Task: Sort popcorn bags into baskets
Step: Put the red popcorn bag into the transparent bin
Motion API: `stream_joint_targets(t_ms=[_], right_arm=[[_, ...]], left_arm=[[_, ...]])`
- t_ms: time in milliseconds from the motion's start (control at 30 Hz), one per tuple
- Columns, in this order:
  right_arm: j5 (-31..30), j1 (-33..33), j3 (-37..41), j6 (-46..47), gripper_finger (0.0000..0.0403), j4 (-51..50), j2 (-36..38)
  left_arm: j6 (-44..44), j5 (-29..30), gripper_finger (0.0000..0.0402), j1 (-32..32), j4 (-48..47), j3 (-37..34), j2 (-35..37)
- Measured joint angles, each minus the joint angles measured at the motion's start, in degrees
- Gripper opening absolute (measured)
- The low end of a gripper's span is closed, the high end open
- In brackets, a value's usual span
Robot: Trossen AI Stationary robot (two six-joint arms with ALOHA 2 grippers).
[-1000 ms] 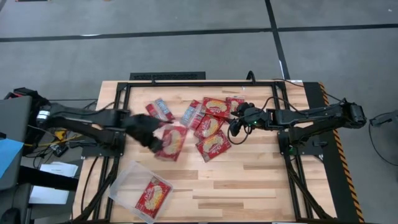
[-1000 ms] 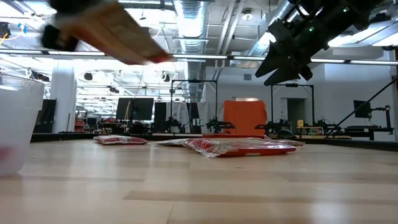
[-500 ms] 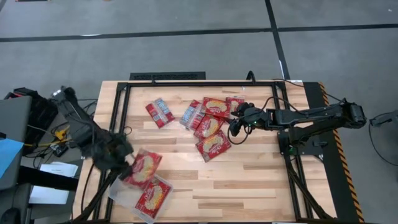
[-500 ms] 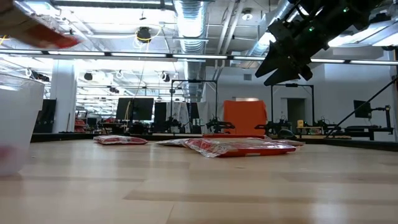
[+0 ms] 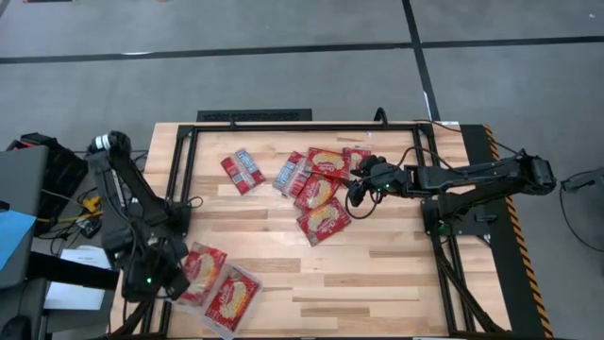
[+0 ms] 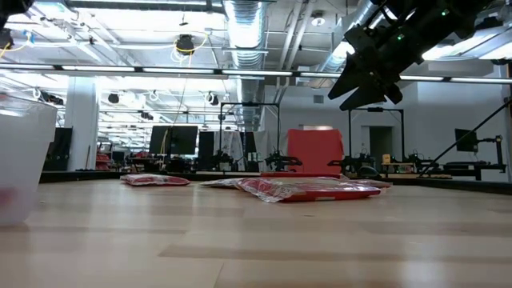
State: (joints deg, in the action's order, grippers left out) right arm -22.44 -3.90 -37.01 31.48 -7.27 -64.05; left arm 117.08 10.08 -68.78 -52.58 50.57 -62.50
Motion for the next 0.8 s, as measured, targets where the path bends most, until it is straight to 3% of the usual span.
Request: stream_joint_targets(t_ms=[167,400,600,800], right_arm=[[-0.04,0.0,0.0,0.02,0.026,0.0,-0.01],[-0.13,0.0,0.0,0.07,0.026,0.0,-0.02],[-0.12,0.0,0.0,0.15,0.026,0.0,0.0],[-0.11,0.0,0.0,0.13,0.026,0.0,-0.01]], left_arm=[[2.62,-0.65,0.0,-2.3,-0.5,0.0,-2.49],[-0.35,-1.19,0.0,-2.44,-0.3,-0.24,-3.23],[-0.92,-7.12,0.0,-2.29,3.94,-4.74,-3.25],[0.07,-5.81,0.0,-2.0,4.39,-6.72,-3.23]])
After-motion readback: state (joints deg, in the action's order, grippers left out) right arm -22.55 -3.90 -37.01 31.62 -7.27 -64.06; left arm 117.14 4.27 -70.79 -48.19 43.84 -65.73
